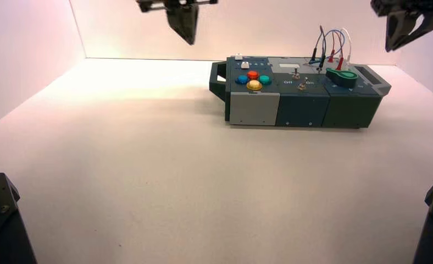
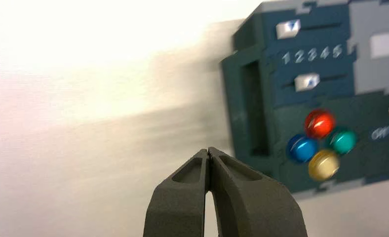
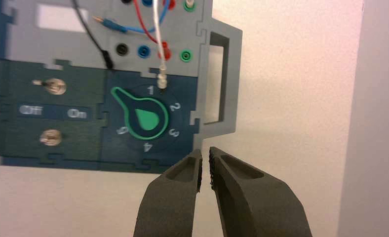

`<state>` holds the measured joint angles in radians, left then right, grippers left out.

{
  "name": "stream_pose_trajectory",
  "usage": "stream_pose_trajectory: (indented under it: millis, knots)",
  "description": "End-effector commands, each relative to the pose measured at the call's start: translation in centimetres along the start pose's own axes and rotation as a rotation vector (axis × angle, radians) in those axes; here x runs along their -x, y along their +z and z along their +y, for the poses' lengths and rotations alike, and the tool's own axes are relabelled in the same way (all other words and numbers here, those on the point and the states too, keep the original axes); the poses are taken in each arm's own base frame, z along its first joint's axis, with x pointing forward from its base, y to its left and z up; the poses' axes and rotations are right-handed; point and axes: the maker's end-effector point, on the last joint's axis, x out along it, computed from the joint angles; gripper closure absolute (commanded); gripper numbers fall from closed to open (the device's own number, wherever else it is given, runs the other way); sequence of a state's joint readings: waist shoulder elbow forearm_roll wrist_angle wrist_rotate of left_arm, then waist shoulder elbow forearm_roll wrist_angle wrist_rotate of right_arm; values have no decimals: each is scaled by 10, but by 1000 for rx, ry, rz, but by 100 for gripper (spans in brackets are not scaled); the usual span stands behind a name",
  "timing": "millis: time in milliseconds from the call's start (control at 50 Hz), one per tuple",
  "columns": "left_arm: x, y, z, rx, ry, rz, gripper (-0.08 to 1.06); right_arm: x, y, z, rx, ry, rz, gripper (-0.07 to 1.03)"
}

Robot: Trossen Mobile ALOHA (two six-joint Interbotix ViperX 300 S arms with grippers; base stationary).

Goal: Move the box to the left.

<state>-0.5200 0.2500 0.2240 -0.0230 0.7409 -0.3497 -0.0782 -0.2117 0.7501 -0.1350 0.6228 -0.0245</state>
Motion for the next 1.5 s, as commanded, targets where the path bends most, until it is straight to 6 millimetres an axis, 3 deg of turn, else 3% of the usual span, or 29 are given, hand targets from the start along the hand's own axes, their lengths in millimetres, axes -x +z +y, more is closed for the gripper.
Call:
stream_pose_trajectory:
  millis: [20,120,340,480,800,980,1240,1500]
  knots:
    - [1,23,-14,6,-31,-31,100,-4,18,-11,4,-24,-31,89]
    - [-15,25,-14,6,-22,-8,100,-13,17,-20,-15,-34,-17,99]
    - [-41,22,-20,-3,-7,45,100,-29,12,-39,-50,-56,20,98]
    - [-43,19,-31,-12,-7,65,100,-37,19,-41,-48,-57,24,98]
    - [-46,14,-47,-20,-9,83,100,-43,27,-41,-37,-55,12,98]
    - [-65,6,-54,-37,3,111,100,-43,28,-41,-38,-54,6,98]
    - [-74,7,-60,-27,3,114,100,-50,26,-38,-26,-49,14,98]
    - [-89,0,-52,-42,33,139,100,-58,24,-23,9,-29,29,98]
